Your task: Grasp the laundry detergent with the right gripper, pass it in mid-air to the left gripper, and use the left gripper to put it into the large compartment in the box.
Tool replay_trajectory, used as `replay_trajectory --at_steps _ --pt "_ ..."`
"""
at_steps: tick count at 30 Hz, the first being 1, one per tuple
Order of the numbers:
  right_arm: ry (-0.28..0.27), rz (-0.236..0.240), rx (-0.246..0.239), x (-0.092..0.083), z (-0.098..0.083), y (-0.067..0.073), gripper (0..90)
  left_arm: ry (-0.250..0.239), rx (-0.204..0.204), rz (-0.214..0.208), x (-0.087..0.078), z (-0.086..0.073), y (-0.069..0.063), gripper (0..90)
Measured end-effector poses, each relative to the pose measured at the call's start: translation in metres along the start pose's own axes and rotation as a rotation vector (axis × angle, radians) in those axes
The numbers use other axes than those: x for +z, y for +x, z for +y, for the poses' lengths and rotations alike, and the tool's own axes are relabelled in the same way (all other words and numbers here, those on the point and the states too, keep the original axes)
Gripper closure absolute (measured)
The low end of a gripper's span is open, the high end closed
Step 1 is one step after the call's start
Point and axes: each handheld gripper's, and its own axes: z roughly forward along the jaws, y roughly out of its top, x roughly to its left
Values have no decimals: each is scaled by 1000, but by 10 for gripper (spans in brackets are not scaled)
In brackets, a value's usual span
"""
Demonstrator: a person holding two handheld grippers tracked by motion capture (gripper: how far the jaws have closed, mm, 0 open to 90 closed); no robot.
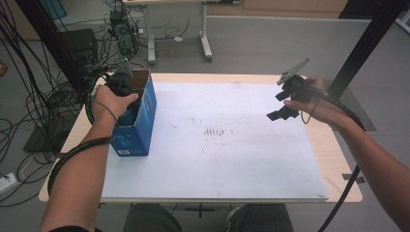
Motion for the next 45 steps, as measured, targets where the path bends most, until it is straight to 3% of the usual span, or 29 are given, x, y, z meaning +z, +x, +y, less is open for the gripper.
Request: replay_trajectory --at_steps 45 --pt "-6 -3 -6 -4 5 1 104 -3 4 1 0 -1 0 371"
